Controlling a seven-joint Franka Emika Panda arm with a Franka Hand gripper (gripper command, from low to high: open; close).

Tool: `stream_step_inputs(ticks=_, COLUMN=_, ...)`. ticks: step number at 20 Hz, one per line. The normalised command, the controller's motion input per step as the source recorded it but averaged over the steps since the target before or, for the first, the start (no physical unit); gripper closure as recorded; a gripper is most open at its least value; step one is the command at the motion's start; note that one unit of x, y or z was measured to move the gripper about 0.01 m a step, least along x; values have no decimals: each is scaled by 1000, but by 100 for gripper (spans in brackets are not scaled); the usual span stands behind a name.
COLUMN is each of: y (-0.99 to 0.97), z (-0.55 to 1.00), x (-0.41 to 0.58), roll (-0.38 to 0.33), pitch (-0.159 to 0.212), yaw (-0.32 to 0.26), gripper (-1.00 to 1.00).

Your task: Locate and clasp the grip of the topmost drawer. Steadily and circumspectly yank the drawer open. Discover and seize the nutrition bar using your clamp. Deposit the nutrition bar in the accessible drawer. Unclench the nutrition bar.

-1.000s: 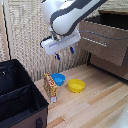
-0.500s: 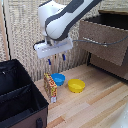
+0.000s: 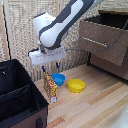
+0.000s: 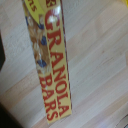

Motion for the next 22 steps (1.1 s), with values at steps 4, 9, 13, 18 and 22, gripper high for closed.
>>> stream_step_inputs(ticks=4, y=259, z=-332, x=374, roll=-28, pitch=66, yaw=0, gripper=-100)
stream_step_inputs(ticks=9, y=412, z=-347, x=262, roll=-7, pitch=19, yaw=26, gripper=-100)
stream_step_inputs(ticks=13, y=130, z=-161, x=64, roll=-40, pitch=71, yaw=134, gripper=-100)
stream_step_inputs(ticks=18, y=145, z=-12, x=0, roll=-70, pitch=164, yaw=225, gripper=-100)
stream_step_inputs(ticks=22, y=63, z=-1, x=62, roll=28, pitch=225, yaw=228, gripper=100)
